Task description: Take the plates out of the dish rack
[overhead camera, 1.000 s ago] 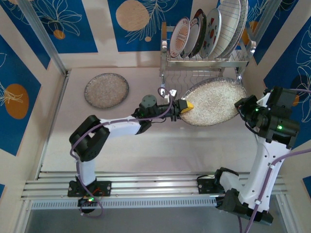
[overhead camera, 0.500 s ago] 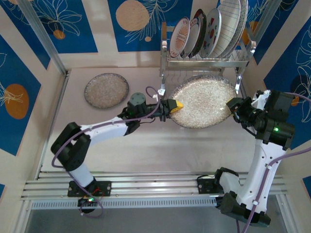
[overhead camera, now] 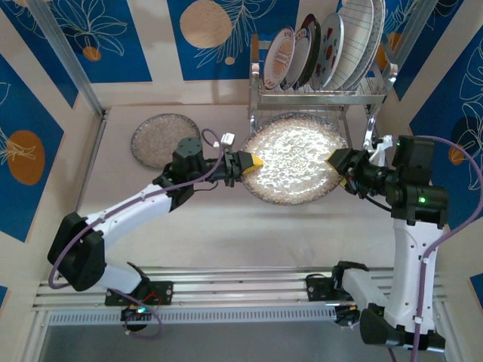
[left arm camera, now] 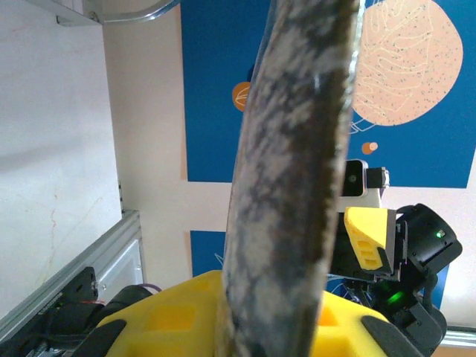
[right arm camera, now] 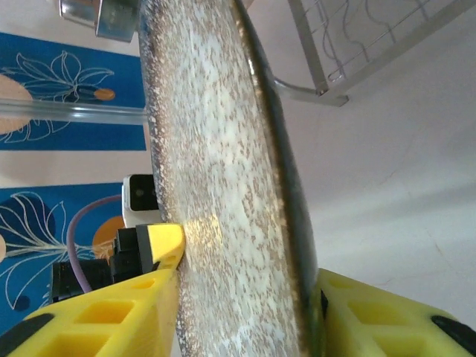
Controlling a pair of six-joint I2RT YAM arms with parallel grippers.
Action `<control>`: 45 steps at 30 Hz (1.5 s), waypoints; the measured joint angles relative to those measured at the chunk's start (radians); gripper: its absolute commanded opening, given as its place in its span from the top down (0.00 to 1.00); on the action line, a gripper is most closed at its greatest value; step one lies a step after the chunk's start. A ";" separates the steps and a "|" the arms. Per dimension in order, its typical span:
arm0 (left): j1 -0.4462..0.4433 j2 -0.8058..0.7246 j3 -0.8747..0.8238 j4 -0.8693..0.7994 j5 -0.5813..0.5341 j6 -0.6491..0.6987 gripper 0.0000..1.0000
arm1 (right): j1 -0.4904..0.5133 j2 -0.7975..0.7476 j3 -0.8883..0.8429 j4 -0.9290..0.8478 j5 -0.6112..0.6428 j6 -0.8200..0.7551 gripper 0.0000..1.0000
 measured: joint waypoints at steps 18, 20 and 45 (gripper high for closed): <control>0.252 -0.247 -0.184 -0.130 0.044 -0.035 1.00 | 0.487 0.222 0.032 0.224 0.255 0.120 0.45; 0.281 -0.280 -0.208 -0.136 0.036 -0.048 1.00 | 0.542 0.253 0.047 0.262 0.313 0.130 0.44; 0.423 -0.663 -0.311 -0.398 -0.438 -0.052 1.00 | 0.799 0.732 0.452 0.423 0.509 0.147 0.39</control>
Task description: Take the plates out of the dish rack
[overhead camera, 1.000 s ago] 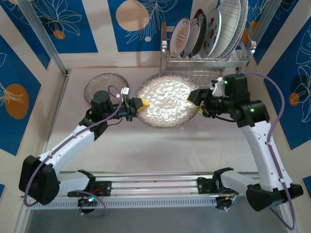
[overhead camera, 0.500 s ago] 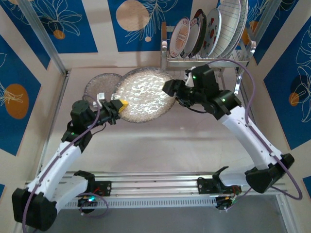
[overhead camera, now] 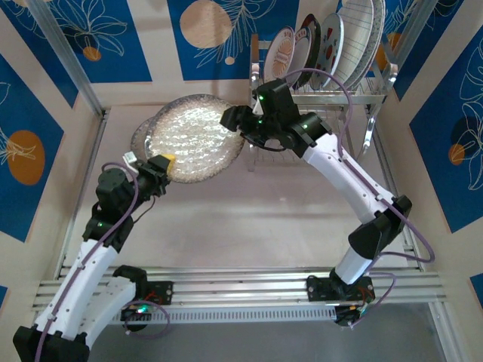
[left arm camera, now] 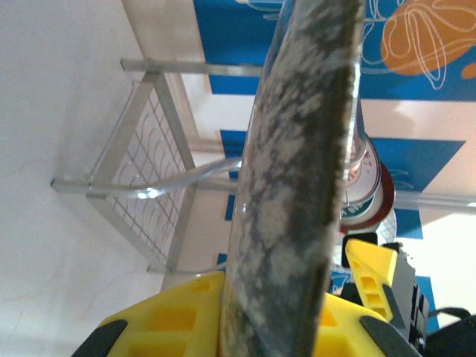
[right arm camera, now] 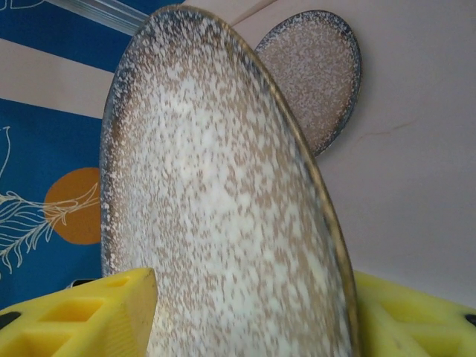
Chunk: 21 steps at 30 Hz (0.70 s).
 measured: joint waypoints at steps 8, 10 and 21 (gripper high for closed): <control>0.009 0.101 0.007 0.084 -0.067 0.001 1.00 | 0.005 0.000 0.010 -0.059 0.045 -0.076 0.39; 0.027 0.127 0.018 0.090 -0.071 0.003 1.00 | 0.008 -0.003 0.010 -0.066 0.055 -0.102 0.39; 0.159 0.340 0.052 0.137 -0.187 0.040 1.00 | -0.011 -0.148 -0.023 0.039 -0.032 -0.157 0.42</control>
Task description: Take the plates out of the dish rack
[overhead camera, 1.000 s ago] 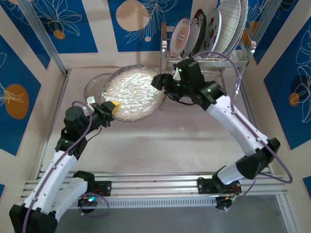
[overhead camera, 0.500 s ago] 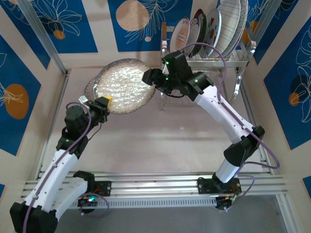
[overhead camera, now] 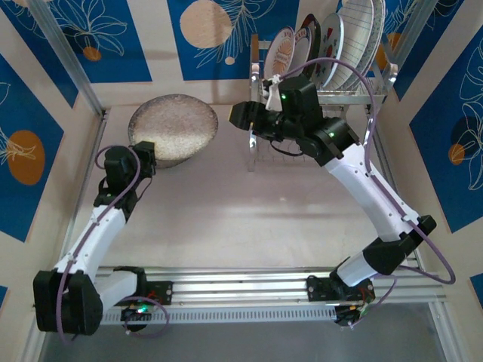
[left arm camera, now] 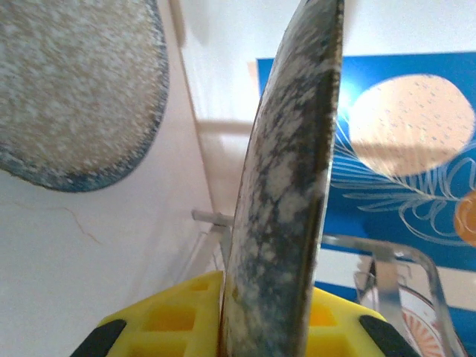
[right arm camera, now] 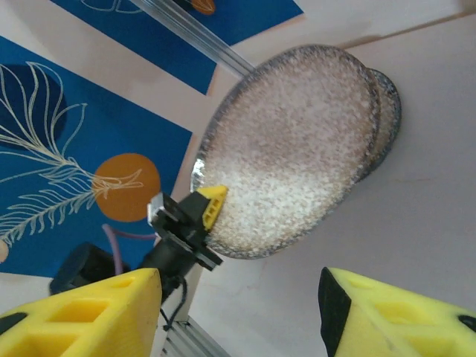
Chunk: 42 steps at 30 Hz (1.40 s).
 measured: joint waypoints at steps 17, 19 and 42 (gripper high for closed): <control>0.128 0.099 -0.005 0.164 0.044 0.013 1.00 | 0.085 -0.309 -0.562 0.481 0.051 -0.188 0.35; 0.140 0.117 -0.013 0.170 0.050 0.020 1.00 | 0.116 -0.367 -0.625 0.550 0.071 -0.245 0.35; 0.216 0.492 -0.038 0.387 0.121 0.114 1.00 | 0.119 -0.569 -0.694 0.573 0.179 -0.472 0.32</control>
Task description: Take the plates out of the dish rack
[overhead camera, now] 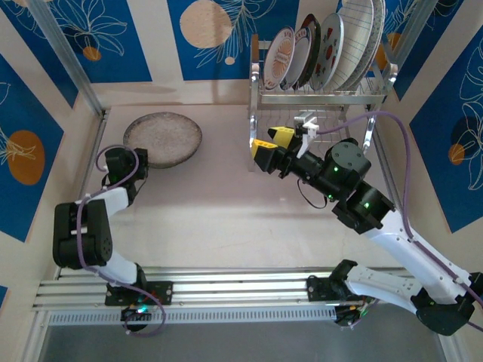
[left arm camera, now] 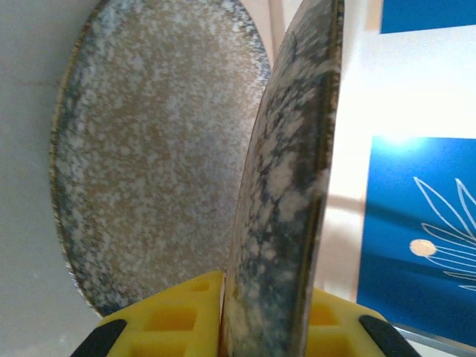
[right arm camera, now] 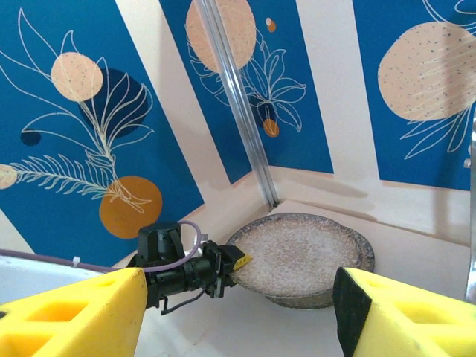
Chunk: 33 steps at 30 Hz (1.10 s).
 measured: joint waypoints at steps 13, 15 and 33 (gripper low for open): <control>0.038 0.143 0.047 0.050 0.047 0.058 1.00 | -0.015 0.000 0.020 -0.054 0.007 -0.011 0.32; 0.041 0.157 0.055 0.053 0.055 0.060 1.00 | -0.018 0.001 0.022 -0.058 0.006 -0.011 0.32; 0.067 0.275 0.114 0.106 0.091 0.084 1.00 | -0.035 0.016 0.023 -0.079 0.005 0.008 0.32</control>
